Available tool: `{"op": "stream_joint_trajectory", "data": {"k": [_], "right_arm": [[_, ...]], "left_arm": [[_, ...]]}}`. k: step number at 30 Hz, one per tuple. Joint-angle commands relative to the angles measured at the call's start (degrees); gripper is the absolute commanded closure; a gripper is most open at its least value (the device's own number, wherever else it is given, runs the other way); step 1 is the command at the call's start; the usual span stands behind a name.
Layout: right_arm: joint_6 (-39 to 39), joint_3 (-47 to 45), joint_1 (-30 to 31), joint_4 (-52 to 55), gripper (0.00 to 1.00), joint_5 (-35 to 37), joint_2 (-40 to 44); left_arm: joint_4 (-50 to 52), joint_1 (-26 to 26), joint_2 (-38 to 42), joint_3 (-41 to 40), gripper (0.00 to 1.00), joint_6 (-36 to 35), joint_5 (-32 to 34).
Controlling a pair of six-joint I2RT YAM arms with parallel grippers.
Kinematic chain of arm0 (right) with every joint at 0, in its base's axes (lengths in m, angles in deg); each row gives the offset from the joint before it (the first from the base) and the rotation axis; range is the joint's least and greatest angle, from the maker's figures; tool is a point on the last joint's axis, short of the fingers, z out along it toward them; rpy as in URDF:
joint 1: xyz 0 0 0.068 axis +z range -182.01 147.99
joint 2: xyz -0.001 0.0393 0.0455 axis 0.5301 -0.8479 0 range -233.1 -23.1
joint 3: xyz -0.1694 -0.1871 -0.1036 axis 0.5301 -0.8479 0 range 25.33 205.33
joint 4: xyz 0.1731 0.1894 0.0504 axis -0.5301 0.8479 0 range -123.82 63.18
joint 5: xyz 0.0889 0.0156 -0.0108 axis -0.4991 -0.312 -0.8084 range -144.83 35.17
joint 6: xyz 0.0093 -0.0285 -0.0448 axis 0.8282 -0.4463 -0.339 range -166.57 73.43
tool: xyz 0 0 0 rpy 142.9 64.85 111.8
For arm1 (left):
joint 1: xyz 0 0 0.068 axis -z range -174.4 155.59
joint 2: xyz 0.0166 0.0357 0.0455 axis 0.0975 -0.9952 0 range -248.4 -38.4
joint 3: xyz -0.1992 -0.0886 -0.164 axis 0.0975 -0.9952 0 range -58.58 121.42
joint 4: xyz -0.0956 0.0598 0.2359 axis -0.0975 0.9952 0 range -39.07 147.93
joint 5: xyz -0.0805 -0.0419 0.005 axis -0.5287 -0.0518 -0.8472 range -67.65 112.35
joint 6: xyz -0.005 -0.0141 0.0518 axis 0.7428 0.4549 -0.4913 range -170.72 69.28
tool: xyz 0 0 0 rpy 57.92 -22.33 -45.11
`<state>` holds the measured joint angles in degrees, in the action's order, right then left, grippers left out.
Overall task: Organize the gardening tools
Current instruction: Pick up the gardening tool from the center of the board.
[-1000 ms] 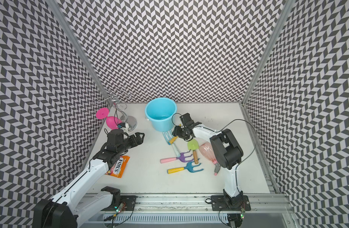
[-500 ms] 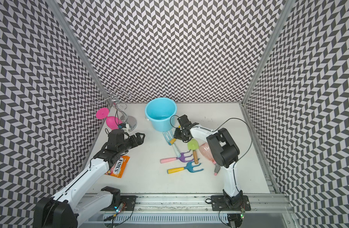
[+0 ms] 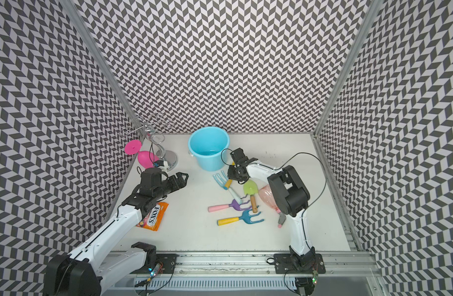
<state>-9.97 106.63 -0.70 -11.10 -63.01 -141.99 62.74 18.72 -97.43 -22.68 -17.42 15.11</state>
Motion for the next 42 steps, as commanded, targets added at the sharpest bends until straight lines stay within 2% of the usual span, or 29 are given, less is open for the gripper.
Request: {"op": "stream_joint_trajectory", "data": {"k": [1,3,7,15,24,27,31,35,42], "right_arm": [[-0.9,0.1,-0.3,2.4,0.66,0.7,-3.2],[-0.7,0.2,-0.4,2.1,0.73,-0.3,-3.3],[-0.4,-0.2,-0.6,1.4,0.78,-0.9,-1.8],[1.3,-5.0,-3.7,-4.3,0.81,-5.0,5.9],[0.5,-10.6,-6.2,-6.8,0.83,-3.8,16.1],[-1.0,-10.6,-6.7,-6.6,0.83,-1.3,20.1],[-3.6,-7.6,-6.7,-6.8,0.83,2.3,24.9],[-6.4,-1.4,-6.2,-8.4,0.83,3.9,26.3],[-10.9,12.1,-2.1,-14.1,0.83,3.4,17.9]], "left_arm": [[-0.2,0.1,-0.3,0.3,0.12,0.8,-0.7],[-0.2,0.1,-0.3,0.1,0.12,1.1,-0.8],[-0.2,0.1,-0.3,0.0,0.12,1.4,-0.8],[-0.1,0.1,-0.1,0.8,0.13,1.0,-0.7],[0.6,0.1,-0.4,3.9,0.12,-0.8,0.0],[1.0,0.0,-0.4,4.8,0.12,-1.4,0.7],[1.0,0.0,-0.2,5.3,0.12,-1.7,0.4],[1.3,0.0,0.2,5.2,0.12,-1.4,0.0],[2.1,0.0,1.8,4.1,0.12,-1.3,0.0]]}}
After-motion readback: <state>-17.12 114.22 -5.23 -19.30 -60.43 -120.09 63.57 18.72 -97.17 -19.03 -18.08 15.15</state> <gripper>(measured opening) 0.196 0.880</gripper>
